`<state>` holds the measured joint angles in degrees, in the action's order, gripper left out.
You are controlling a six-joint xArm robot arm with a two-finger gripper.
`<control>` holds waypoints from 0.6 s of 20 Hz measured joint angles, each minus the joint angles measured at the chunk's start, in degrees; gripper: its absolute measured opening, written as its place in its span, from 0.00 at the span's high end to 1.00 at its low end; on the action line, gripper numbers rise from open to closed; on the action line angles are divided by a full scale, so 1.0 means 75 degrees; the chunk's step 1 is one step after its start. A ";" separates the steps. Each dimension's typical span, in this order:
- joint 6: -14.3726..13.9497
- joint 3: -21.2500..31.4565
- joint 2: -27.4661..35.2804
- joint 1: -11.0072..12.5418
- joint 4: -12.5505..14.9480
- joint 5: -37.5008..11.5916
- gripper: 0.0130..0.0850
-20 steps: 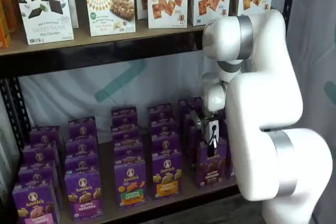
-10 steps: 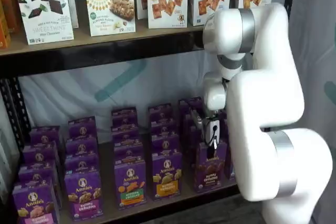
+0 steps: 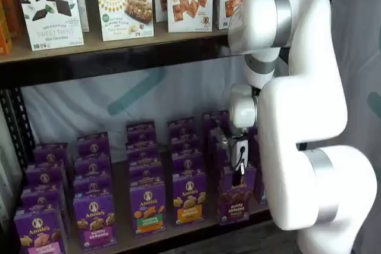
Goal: Pick up the purple box with a brown patch in the center, on the bottom shelf, the fifth box from the left
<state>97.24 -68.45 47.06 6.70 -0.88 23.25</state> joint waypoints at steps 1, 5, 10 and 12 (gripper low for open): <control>-0.0037 0.0184 -0.0110 -0.0048 -0.0008 -0.0090 0.78; -0.0171 0.1019 -0.0628 -0.0256 -0.0080 -0.0465 0.78; -0.0152 0.2246 -0.1438 -0.0477 -0.0319 -0.1031 0.78; -0.0056 0.2751 -0.1806 -0.0571 -0.0512 -0.1219 0.78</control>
<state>96.83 -47.81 33.52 2.41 -4.71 14.11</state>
